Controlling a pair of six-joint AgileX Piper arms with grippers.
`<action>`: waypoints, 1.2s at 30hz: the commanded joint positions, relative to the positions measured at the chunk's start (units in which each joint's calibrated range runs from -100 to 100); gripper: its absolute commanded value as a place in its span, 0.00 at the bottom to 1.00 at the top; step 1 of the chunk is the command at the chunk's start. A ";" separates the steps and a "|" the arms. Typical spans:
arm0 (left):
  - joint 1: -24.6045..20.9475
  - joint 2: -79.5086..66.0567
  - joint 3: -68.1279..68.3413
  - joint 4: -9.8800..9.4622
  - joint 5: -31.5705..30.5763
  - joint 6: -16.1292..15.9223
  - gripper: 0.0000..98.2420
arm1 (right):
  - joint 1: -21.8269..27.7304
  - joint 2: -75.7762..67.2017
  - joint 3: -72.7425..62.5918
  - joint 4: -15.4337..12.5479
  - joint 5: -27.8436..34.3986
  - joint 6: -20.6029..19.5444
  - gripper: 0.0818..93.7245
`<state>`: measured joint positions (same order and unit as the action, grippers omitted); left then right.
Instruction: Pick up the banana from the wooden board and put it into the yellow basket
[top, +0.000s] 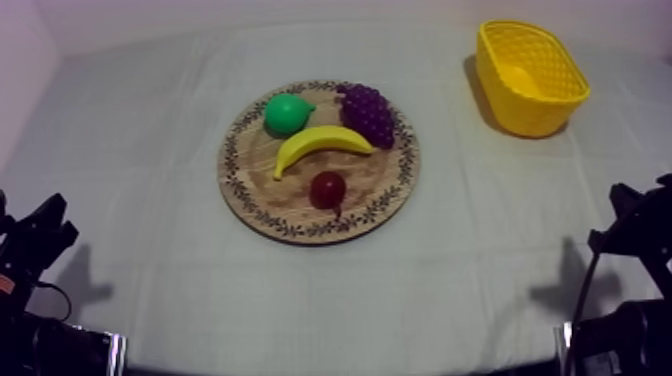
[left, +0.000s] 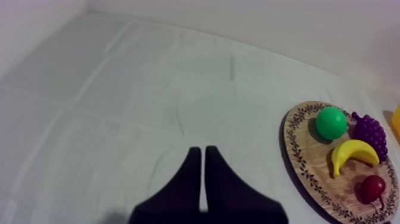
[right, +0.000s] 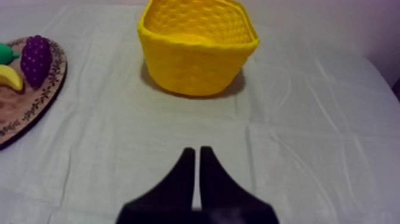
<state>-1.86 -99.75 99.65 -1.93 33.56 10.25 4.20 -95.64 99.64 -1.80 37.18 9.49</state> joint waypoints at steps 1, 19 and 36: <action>0.02 0.00 0.01 0.00 -0.02 -0.02 0.00 | -0.06 -0.03 0.03 -0.03 0.00 -0.33 0.01; 0.02 0.00 0.01 0.00 -0.02 -0.01 0.00 | -0.76 10.47 -8.10 0.96 -1.80 1.25 0.01; 0.02 0.00 0.01 0.00 -0.02 -0.01 0.00 | -8.76 39.35 -44.87 4.37 10.63 1.74 0.01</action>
<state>-1.86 -99.75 99.65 -1.93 33.55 10.26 -3.19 -60.72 62.51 2.51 45.85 11.08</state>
